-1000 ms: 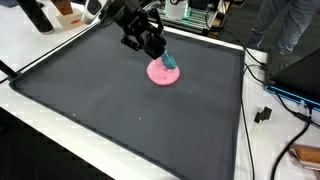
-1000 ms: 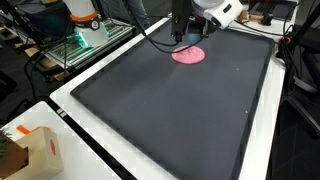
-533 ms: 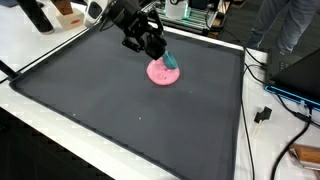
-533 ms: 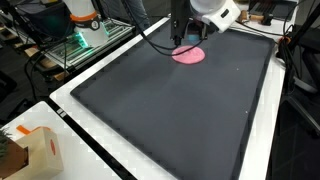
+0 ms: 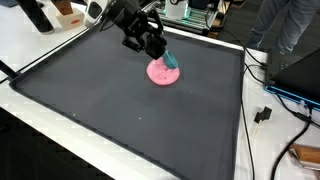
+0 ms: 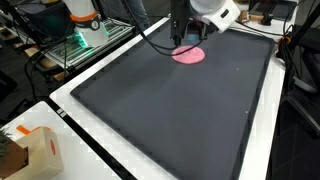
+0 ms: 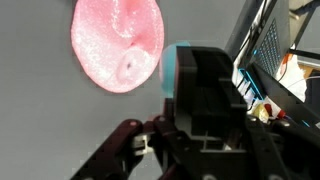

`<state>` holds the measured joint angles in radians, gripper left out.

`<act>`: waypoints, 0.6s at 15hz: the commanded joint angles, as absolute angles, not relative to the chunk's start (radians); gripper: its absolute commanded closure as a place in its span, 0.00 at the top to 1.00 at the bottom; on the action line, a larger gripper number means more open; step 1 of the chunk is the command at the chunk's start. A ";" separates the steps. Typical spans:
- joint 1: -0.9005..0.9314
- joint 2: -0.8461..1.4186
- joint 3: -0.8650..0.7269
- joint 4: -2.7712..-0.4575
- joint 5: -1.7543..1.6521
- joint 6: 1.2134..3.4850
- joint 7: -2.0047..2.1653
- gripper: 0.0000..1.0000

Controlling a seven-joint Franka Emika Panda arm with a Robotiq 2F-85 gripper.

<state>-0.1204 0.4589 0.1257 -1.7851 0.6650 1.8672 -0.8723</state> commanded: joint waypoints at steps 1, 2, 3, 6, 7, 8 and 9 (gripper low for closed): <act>-0.116 0.423 0.117 -1.800 0.665 1.831 -0.872 0.25; -0.113 0.417 0.115 -1.798 0.656 1.818 -0.864 0.25; -0.110 0.410 0.114 -1.798 0.650 1.809 -0.861 0.25; -0.104 0.387 0.110 -1.796 0.637 1.777 -0.849 0.25; -0.102 0.380 0.108 -1.795 0.633 1.768 -0.843 0.25; -0.097 0.368 0.105 -1.797 0.624 1.765 -0.832 0.25; -0.093 0.360 0.104 -1.798 0.616 1.764 -0.824 0.25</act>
<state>-0.1132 0.4029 0.1233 -1.7827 0.6494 1.7907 -0.8606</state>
